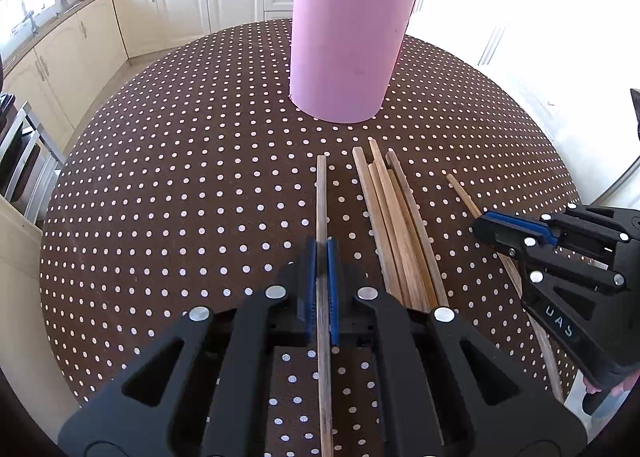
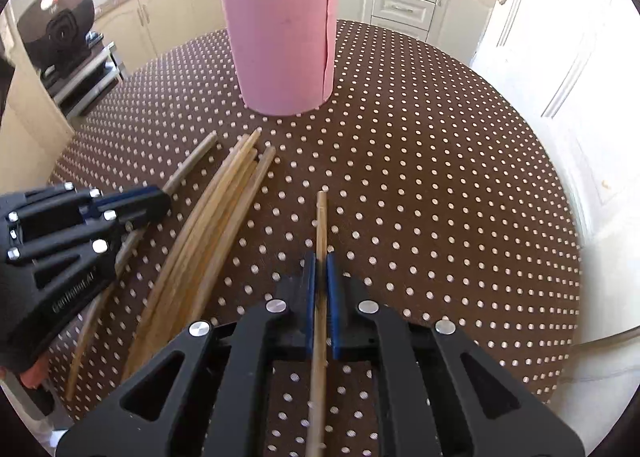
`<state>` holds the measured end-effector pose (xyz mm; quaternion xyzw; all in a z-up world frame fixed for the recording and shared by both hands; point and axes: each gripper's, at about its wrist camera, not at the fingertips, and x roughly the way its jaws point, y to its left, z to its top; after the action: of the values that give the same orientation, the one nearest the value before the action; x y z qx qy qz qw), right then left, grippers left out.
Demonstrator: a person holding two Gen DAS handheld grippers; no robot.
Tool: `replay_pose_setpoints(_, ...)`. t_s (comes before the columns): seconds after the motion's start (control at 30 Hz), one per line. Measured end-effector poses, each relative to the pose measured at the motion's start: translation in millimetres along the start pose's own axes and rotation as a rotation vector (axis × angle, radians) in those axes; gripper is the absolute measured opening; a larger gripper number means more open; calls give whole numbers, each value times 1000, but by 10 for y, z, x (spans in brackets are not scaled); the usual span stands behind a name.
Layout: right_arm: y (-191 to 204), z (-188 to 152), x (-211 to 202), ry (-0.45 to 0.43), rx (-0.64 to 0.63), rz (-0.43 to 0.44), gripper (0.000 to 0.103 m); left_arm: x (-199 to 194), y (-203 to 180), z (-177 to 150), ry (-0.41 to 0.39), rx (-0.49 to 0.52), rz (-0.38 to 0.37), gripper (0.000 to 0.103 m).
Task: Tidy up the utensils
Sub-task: 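Lift the wooden chopstick with the left gripper up toward the pink cup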
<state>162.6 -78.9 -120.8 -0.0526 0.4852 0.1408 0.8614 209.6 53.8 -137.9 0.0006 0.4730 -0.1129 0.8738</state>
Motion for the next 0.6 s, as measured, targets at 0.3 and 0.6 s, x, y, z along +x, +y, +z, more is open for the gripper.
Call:
replay_pose_setpoints(0.3, -140, 136, -122, -75, 91, 65, 4, -142, 18, 49, -49, 3, -43, 6)
replay_pose_setpoints(0.6, -239, 211, -323, -144, 108, 74, 4, -377, 53, 119, -130, 12, -45, 6)
